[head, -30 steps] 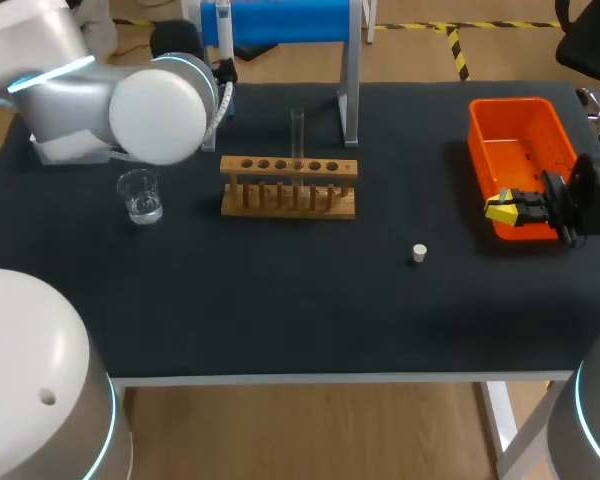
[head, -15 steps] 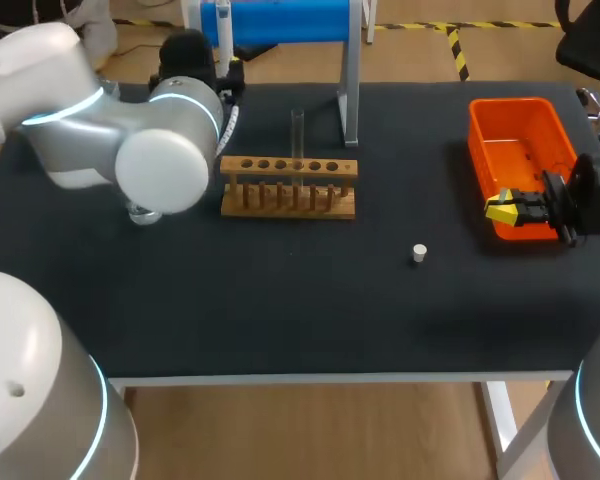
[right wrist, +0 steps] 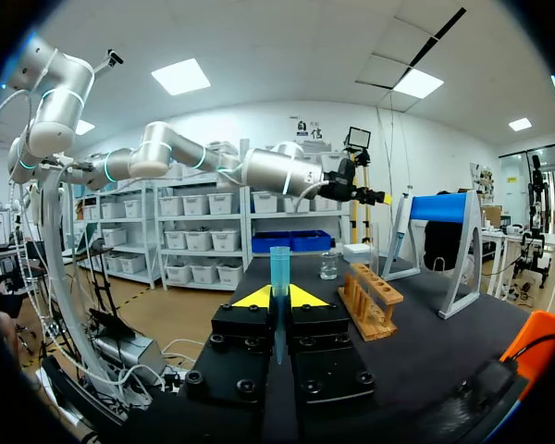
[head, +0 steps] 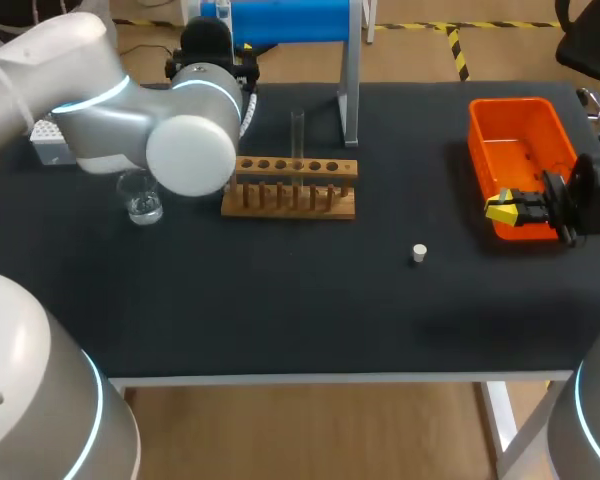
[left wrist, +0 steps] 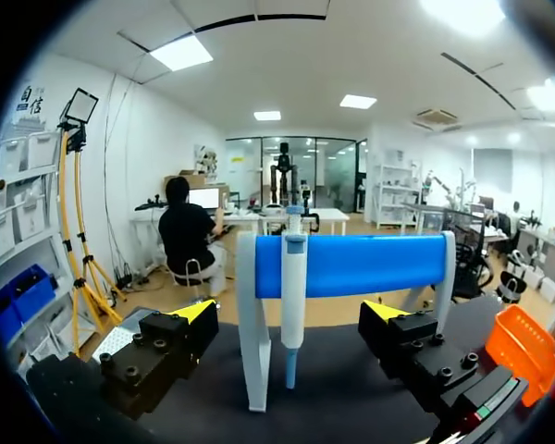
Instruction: Invert the test tube, pick up the pipette, mount the tip to pipette, aspirate from beaker and dispense into the tube, eject the tip, return the pipette, and cap with the stopper.
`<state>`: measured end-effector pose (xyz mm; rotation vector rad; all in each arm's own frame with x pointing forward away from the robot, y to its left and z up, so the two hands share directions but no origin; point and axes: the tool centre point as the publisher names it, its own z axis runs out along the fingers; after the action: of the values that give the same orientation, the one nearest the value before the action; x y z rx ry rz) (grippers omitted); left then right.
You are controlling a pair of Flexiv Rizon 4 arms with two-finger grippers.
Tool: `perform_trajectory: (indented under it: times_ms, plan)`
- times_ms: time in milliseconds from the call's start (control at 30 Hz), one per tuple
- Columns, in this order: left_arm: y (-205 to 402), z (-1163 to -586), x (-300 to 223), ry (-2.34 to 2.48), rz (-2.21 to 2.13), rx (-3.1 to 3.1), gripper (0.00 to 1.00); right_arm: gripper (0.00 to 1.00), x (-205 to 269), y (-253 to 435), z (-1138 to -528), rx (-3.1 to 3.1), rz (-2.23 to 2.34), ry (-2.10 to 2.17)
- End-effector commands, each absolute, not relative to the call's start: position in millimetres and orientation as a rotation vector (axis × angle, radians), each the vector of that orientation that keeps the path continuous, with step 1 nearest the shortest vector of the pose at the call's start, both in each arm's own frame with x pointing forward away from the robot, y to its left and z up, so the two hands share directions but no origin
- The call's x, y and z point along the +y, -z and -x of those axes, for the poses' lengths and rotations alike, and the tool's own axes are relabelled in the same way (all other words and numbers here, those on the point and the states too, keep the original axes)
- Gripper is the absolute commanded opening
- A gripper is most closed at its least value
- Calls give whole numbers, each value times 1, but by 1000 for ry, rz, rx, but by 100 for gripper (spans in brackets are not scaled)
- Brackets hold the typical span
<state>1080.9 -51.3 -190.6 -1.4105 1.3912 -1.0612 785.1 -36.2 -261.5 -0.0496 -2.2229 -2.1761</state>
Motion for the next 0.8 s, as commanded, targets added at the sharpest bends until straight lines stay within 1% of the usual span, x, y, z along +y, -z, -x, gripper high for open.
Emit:
perform_trajectory:
  times_ms: [33, 800]
  plan:
    - [195, -1102, -55, 1067, 1401, 1404, 100, 0, -37, 261, -784, -2224, 49, 2175]
    - [202, -1149, -55, 1102, 1361, 1469, 100, 0, -37, 261, -784, -2224, 49, 2175]
